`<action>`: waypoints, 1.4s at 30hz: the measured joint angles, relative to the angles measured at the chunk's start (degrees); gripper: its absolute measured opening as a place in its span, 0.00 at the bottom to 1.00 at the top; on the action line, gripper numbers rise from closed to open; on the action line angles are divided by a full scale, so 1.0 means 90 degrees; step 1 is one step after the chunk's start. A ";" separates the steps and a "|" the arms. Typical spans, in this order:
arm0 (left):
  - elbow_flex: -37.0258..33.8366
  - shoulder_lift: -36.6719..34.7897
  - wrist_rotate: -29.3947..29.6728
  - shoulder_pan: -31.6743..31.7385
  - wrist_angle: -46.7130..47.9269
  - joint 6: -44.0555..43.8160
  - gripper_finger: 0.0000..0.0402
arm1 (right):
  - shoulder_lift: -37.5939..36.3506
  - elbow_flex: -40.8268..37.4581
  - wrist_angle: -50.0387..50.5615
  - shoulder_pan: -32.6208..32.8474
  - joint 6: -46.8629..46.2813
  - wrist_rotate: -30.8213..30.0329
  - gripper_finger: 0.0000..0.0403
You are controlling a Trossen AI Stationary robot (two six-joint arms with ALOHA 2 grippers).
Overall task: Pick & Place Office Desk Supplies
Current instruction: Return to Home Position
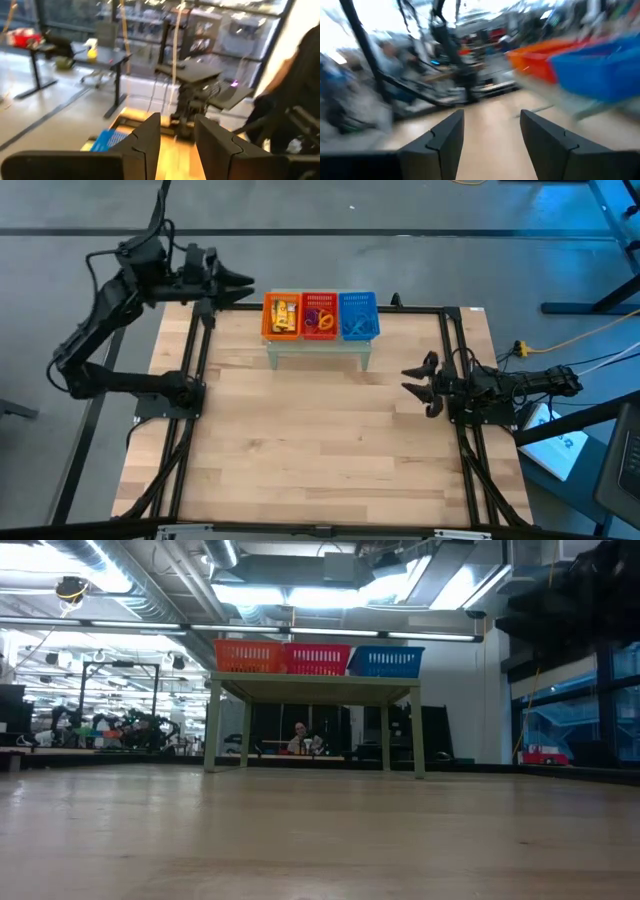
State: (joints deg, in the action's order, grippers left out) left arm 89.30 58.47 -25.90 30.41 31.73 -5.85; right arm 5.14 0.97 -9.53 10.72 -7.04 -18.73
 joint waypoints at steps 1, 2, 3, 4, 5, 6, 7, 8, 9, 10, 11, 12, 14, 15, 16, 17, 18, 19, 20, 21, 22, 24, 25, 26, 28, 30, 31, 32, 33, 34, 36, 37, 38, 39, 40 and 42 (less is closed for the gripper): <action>0.0000 -0.0078 0.0113 0.0000 0.0229 0.0057 0.29 | 0.0000 0.0000 0.0017 0.0000 -0.0585 0.0185 0.48; 0.0000 -0.0146 0.0160 0.0002 0.0448 0.0098 0.29 | 0.0001 0.0000 0.0014 0.0000 -0.1095 0.0339 0.48; -0.0002 -0.0202 0.0162 0.0002 0.0616 0.0112 0.29 | -0.0001 0.0000 0.0013 0.0000 -0.1514 0.0453 0.48; -0.0002 -0.0254 0.0113 0.0002 0.0706 0.0115 0.29 | 0.0000 0.0000 0.0017 0.0000 -0.1862 0.0552 0.48; -0.0002 -0.0302 0.0080 0.0002 0.0752 0.0091 0.29 | 0.0000 0.0000 0.0018 0.0000 -0.2137 0.0621 0.48; -0.0002 -0.0355 0.0080 0.0002 0.0750 -0.0022 0.29 | -0.0001 0.0000 0.0015 0.0000 -0.2337 0.0678 0.48; -0.0002 -0.0410 0.0084 0.0000 0.0701 -0.0169 0.29 | -0.0001 0.0001 0.0018 0.0000 -0.2482 0.0701 0.48; -0.0002 -0.0460 0.0095 0.0004 0.0649 -0.0283 0.29 | 0.0000 0.0000 0.0018 0.0000 -0.2579 0.0702 0.48; -0.0002 -0.0524 0.0132 0.0014 0.0637 -0.0370 0.29 | -0.0001 0.0002 0.0017 0.0000 -0.2639 0.0703 0.48; -0.0002 -0.0595 0.0242 0.0026 0.0644 -0.0469 0.29 | -0.0001 0.0000 0.0018 0.0000 -0.2650 0.0701 0.48; -0.0002 -0.0674 0.0410 0.0040 0.0645 -0.0581 0.29 | -0.0001 0.0000 0.0018 0.0000 -0.2648 0.0701 0.48; -0.0002 -0.0765 0.0587 0.0048 0.0655 -0.0658 0.29 | -0.0001 0.0000 0.0018 0.0000 -0.2648 0.0701 0.48; -0.0002 -0.0978 0.0754 0.0051 0.0796 -0.0692 0.29 | 0.0000 0.0000 0.0018 0.0000 -0.2648 0.0701 0.48; -0.0002 -0.1107 0.0774 0.0051 0.0930 -0.0700 0.29 | 0.0000 0.0000 0.0018 0.0000 -0.2648 0.0701 0.48; -0.0002 -0.1240 0.0777 0.0051 0.1099 -0.0707 0.29 | -0.0001 0.0000 0.0018 0.0000 -0.2648 0.0700 0.48; -0.0002 -0.1366 0.0816 0.0051 0.1305 -0.0712 0.29 | -0.0001 0.0002 0.0018 0.0000 -0.2648 0.0696 0.48; -0.0002 -0.1493 0.0948 0.0049 0.1564 -0.0743 0.29 | 0.0000 0.0000 0.0018 0.0000 -0.2648 0.0696 0.48; -0.0002 -0.1632 0.1232 0.0049 0.1869 -0.0747 0.29 | -0.0001 0.0000 0.0018 0.0000 -0.2648 0.0691 0.48; -0.0002 -0.1780 0.1655 0.0049 0.2222 -0.0752 0.29 | -0.0001 0.0000 0.0018 0.0000 -0.2648 0.0684 0.48; -0.0002 -0.1937 0.2163 0.0049 0.2661 -0.0756 0.29 | -0.0001 0.0000 0.0018 0.0000 -0.2648 0.0684 0.48; -0.0007 -0.2079 0.2642 0.0049 0.3017 -0.0792 0.29 | 0.0000 0.0001 0.0020 0.0000 -0.2648 0.0684 0.48; -0.0152 -0.2389 0.3119 0.0051 0.3243 -0.0917 0.29 | 0.0000 0.0000 0.0020 0.0000 -0.2648 0.0684 0.48; -0.0303 -0.2552 0.3153 0.0049 0.3164 -0.0903 0.29 | -0.0001 0.0000 0.0020 0.0000 -0.2648 0.0684 0.48; -0.0512 -0.2714 0.3145 0.0049 0.3099 -0.0846 0.29 | -0.0001 0.0000 0.0020 0.0000 -0.2646 0.0684 0.48; -0.1089 -0.3051 0.3073 0.0050 0.2852 -0.0837 0.29 | -0.0001 0.0000 0.0020 0.0000 -0.2648 0.0684 0.48; -0.1821 -0.3485 0.2898 0.0051 0.2235 -0.0993 0.29 | -0.0001 0.0000 0.0020 0.0000 -0.2646 0.0684 0.48; -0.2226 -0.3744 0.2782 0.0051 0.1936 -0.1075 0.29 | 0.0001 0.0000 0.0020 0.0000 -0.2646 0.0684 0.48; -0.2682 -0.4009 0.2612 0.0049 0.1606 -0.1173 0.29 | -0.0001 0.0000 0.0023 0.0000 -0.2648 0.0684 0.48; -0.3112 -0.4269 0.2389 0.0049 0.1234 -0.1250 0.29 | 0.0000 0.0000 0.0023 0.0000 -0.2646 0.0684 0.48; -0.3544 -0.4521 0.2165 0.0049 0.0818 -0.1297 0.29 | 0.0000 0.0000 0.0023 0.0000 -0.2646 0.0684 0.48; -0.4369 -0.4984 0.1647 0.0049 0.0109 -0.1353 0.29 | -0.0001 0.0000 0.0023 0.0000 -0.2646 0.0684 0.48; -0.4719 -0.5234 0.1484 0.0049 -0.0200 -0.1448 0.29 | -0.0001 0.0000 0.0023 0.0000 -0.2646 0.0684 0.48; -0.5012 -0.5489 0.1384 0.0049 -0.0460 -0.1526 0.29 | 0.0001 0.0000 0.0023 0.0000 -0.2646 0.0684 0.48; -0.5293 -0.5768 0.1306 0.0049 -0.0667 -0.1572 0.29 | -0.0001 0.0000 0.0023 0.0000 -0.2646 0.0684 0.48; -0.5527 -0.6057 0.1278 0.0049 -0.0747 -0.1592 0.29 | 0.0001 0.0000 0.0024 0.0000 -0.2646 0.0684 0.48; -0.5882 -0.6477 0.1589 0.0051 -0.0729 -0.1571 0.29 | -0.0001 0.0000 0.0025 0.0000 -0.2646 0.0684 0.48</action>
State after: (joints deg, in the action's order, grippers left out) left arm 36.36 0.18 -11.60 30.88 25.17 -19.99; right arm 5.13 0.97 -9.30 10.72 -30.85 -12.58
